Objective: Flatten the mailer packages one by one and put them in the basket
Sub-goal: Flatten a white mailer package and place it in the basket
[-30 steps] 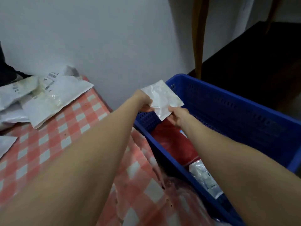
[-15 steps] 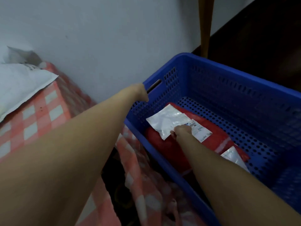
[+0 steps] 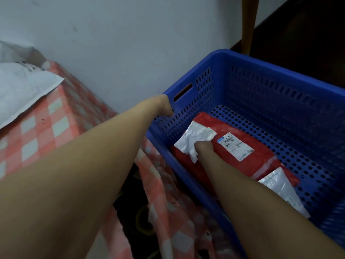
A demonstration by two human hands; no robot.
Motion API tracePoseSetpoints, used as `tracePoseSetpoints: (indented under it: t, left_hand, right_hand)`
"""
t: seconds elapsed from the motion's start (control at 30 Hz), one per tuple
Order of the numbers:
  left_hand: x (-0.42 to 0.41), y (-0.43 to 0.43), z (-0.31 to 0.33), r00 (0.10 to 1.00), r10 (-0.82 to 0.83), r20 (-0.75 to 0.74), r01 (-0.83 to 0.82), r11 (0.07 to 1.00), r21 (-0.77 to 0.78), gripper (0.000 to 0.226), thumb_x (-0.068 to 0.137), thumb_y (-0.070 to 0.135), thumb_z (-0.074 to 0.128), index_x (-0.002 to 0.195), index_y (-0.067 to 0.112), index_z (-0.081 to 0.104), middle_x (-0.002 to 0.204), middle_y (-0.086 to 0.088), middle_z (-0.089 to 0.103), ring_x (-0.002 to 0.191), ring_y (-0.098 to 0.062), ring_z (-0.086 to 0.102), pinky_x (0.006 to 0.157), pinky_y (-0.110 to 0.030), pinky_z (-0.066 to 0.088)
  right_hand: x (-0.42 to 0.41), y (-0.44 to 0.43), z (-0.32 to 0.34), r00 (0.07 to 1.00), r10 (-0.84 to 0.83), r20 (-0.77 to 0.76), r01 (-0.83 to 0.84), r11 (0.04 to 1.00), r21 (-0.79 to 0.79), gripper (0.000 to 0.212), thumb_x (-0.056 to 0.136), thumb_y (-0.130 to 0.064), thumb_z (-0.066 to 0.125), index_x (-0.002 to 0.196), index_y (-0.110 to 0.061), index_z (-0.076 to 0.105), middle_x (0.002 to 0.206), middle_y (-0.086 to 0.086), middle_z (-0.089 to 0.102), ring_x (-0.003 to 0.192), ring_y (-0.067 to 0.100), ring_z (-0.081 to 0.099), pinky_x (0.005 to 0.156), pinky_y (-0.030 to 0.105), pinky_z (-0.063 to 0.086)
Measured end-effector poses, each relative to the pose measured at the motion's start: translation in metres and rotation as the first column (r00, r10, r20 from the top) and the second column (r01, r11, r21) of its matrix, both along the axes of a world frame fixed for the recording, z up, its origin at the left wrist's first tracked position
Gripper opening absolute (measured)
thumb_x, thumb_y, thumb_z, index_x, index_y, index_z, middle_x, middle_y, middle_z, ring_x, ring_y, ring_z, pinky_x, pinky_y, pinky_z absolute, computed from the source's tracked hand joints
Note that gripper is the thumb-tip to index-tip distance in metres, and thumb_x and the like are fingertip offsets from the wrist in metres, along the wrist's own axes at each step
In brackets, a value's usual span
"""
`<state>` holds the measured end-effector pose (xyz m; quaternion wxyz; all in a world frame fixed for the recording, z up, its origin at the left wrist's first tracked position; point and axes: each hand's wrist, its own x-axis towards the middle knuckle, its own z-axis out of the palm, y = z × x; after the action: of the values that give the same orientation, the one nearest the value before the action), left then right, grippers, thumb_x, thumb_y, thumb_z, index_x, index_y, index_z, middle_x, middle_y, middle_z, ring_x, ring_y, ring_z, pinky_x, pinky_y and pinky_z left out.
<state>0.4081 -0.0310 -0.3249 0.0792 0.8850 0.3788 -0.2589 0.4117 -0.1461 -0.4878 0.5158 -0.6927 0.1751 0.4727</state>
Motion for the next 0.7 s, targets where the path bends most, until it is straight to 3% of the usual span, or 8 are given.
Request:
tracePoseSetpoints:
  t: [0.07, 0.1, 0.17, 0.2, 0.3, 0.43, 0.7]
  left_hand:
    - [-0.008, -0.007, 0.014, 0.999, -0.033, 0.031, 0.033, 0.999, 0.009, 0.026, 0.092, 0.018, 0.057, 0.069, 0.013, 0.045, 0.078, -0.005, 0.048, 0.068, -0.02, 0.047, 0.063, -0.032, 0.041]
    - [-0.012, -0.008, 0.02, 0.997, -0.04, 0.062, 0.04, 0.999, -0.001, 0.022, 0.092, 0.018, 0.057, 0.072, 0.012, 0.05, 0.084, -0.006, 0.052, 0.074, -0.021, 0.049, 0.067, -0.032, 0.042]
    - [-0.022, -0.011, 0.036, 0.989, -0.089, 0.12, 0.083, 0.995, 0.059, 0.011, 0.093, 0.018, 0.056, 0.095, 0.008, 0.062, 0.1, -0.009, 0.059, 0.086, -0.022, 0.052, 0.078, -0.033, 0.046]
    - [-0.028, -0.011, 0.044, 0.984, -0.086, 0.153, 0.07, 0.992, 0.105, 0.018, 0.093, 0.017, 0.055, 0.106, 0.007, 0.063, 0.106, -0.01, 0.061, 0.088, -0.023, 0.054, 0.081, -0.034, 0.048]
    - [-0.052, -0.014, 0.075, 0.955, -0.107, 0.278, 0.04, 0.971, 0.237, 0.016, 0.093, 0.012, 0.051, 0.103, 0.008, 0.063, 0.108, -0.011, 0.061, 0.096, -0.027, 0.058, 0.085, -0.036, 0.05]
    - [-0.096, -0.024, 0.126, 0.91, -0.123, 0.396, -0.019, 0.941, 0.337, 0.031, 0.093, 0.013, 0.049, 0.121, 0.011, 0.061, 0.128, -0.013, 0.052, 0.118, -0.032, 0.052, 0.098, -0.04, 0.045]
    - [-0.215, -0.039, 0.209, 0.849, -0.05, 0.527, -0.199, 0.892, 0.406, 0.035, 0.092, 0.015, 0.047, 0.125, 0.018, 0.057, 0.133, -0.008, 0.046, 0.122, -0.027, 0.048, 0.097, -0.038, 0.044]
  right_hand:
    - [-0.002, 0.003, 0.018, 0.999, 0.005, 0.037, 0.001, 0.988, -0.155, 0.052, 0.096, -0.02, 0.048, 0.143, -0.004, 0.034, 0.147, 0.013, 0.037, 0.131, 0.029, 0.042, 0.098, 0.033, 0.041]
    - [-0.004, 0.004, 0.029, 0.994, 0.032, 0.107, -0.012, 0.982, -0.186, 0.053, 0.095, -0.02, 0.048, 0.144, -0.005, 0.032, 0.148, 0.015, 0.033, 0.132, 0.031, 0.04, 0.101, 0.037, 0.038]
    - [-0.01, 0.007, 0.052, 0.944, 0.145, 0.295, -0.096, 0.98, -0.175, 0.055, 0.093, -0.018, 0.05, 0.144, -0.009, 0.031, 0.146, 0.017, 0.031, 0.131, 0.034, 0.037, 0.101, 0.041, 0.038]
    - [-0.013, 0.008, 0.065, 0.903, 0.195, 0.384, -0.14, 0.976, -0.165, 0.056, 0.092, -0.018, 0.052, 0.143, -0.011, 0.032, 0.145, 0.017, 0.031, 0.13, 0.035, 0.037, 0.101, 0.041, 0.038]
    - [-0.025, 0.014, 0.105, 0.789, 0.252, 0.56, -0.208, 0.968, -0.143, 0.054, 0.091, -0.022, 0.056, 0.142, -0.016, 0.036, 0.144, 0.015, 0.033, 0.129, 0.033, 0.038, 0.102, 0.039, 0.037]
    - [-0.045, 0.019, 0.168, 0.68, 0.264, 0.684, -0.259, 0.959, -0.113, 0.05, 0.094, -0.023, 0.053, 0.142, -0.02, 0.037, 0.145, 0.013, 0.03, 0.129, 0.033, 0.037, 0.103, 0.041, 0.039]
    - [-0.117, 0.023, 0.287, 0.506, 0.281, 0.815, -0.357, 0.929, -0.098, 0.043, 0.095, -0.022, 0.049, 0.137, -0.02, 0.045, 0.142, 0.012, 0.036, 0.129, 0.031, 0.037, 0.101, 0.039, 0.038]
